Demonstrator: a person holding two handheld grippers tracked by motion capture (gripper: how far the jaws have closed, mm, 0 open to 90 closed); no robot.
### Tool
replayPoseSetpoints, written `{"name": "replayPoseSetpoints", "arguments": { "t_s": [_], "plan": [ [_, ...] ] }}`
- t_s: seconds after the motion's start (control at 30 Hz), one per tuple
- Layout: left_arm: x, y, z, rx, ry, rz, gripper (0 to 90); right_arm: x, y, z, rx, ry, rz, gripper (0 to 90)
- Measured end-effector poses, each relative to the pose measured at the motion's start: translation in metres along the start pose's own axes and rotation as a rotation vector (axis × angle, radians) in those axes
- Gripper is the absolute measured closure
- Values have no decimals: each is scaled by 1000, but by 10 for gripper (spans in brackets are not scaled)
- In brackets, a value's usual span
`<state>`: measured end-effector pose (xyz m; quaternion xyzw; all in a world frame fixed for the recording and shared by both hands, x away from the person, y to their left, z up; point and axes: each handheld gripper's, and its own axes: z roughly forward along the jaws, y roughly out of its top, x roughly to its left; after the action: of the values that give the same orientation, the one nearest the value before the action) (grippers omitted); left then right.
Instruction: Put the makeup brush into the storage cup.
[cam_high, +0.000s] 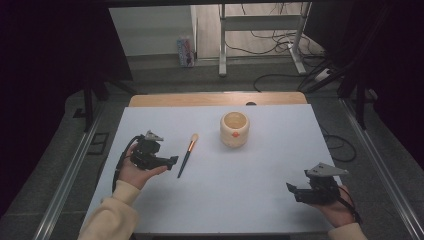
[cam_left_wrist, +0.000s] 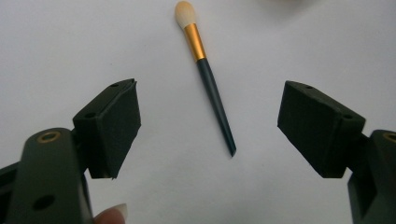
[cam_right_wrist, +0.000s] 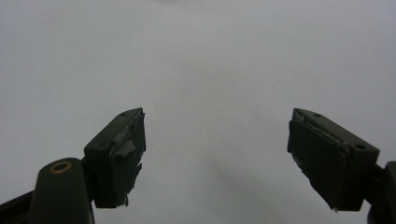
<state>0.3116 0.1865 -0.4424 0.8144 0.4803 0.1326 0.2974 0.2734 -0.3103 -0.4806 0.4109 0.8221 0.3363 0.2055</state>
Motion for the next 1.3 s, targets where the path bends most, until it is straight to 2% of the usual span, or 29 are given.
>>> {"name": "replayPoseSetpoints", "arguments": {
  "t_s": [0.27, 0.33, 0.6, 1.03, 1.3],
  "plan": [
    [6, 5, 2, 10, 0, -16, 215, 1, 0, 0, 1, -4, -5, 199],
    [7, 8, 5, 17, -22, -22, 215, 0, 0, 0, 3, -4, -5, 199],
    [6, 14, 10, 22, -46, -36, 216, 1, 0, 0, 4, -3, -7, 199],
    [10, 21, 20, 45, -53, -69, 216, 1, 0, 0, 2, -5, -4, 199],
    [8, 29, 27, 74, -55, -54, 215, 1, 0, 0, 4, -3, -7, 199]
  ]
}}
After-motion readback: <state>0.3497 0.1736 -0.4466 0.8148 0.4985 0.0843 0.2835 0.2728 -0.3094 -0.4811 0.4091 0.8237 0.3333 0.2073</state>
